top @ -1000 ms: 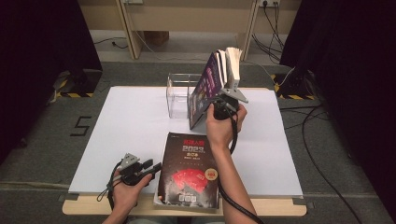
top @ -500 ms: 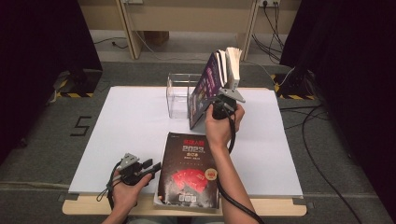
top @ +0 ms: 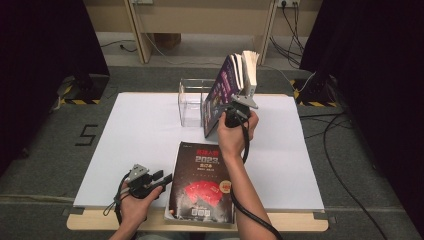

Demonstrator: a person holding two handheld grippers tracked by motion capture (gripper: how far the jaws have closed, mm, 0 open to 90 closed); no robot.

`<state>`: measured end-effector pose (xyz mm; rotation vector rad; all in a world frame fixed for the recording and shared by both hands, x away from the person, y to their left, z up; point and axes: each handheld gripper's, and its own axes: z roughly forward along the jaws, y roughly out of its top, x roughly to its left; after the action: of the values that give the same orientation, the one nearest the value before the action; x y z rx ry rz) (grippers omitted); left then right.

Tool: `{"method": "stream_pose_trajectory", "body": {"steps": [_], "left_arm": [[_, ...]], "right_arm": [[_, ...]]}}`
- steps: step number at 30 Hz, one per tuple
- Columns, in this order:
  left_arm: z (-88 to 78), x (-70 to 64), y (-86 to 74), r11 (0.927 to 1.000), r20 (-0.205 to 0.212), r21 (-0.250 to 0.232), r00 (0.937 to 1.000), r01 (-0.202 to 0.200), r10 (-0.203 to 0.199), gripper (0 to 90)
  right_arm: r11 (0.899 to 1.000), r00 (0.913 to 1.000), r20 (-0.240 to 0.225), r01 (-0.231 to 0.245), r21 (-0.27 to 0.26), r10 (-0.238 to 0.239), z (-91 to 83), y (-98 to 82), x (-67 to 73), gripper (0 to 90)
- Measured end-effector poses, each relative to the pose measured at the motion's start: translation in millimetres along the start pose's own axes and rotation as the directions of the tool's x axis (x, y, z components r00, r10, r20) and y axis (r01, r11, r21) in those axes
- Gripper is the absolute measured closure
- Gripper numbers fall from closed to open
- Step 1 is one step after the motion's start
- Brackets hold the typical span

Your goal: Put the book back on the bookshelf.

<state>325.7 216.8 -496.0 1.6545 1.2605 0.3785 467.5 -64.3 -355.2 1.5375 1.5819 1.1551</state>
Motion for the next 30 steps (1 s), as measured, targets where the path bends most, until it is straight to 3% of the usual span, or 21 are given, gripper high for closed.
{"method": "stream_pose_trajectory", "body": {"steps": [12,20,30], "left_arm": [[0.4,-0.6,-0.3,1.0,0.002,0.0,1.0,0.003,-0.003,54.1],[-0.1,0.7,0.1,1.0,0.001,-0.001,1.0,0.002,-0.001,54.1],[-0.1,0.9,0.3,1.0,0.001,-0.001,1.0,0.001,-0.001,54.1]], "right_arm": [[0.999,0.9982,-0.029,-0.053,-0.005,0.053,0.6,-8.3,-7.2,69.3],[0.996,0.996,-0.03,-0.084,-0.015,0.084,8.8,6.3,-10.1,67.0],[0.997,0.9973,0.002,-0.073,-0.009,0.073,20.0,19.3,-7.2,70.5]]}}
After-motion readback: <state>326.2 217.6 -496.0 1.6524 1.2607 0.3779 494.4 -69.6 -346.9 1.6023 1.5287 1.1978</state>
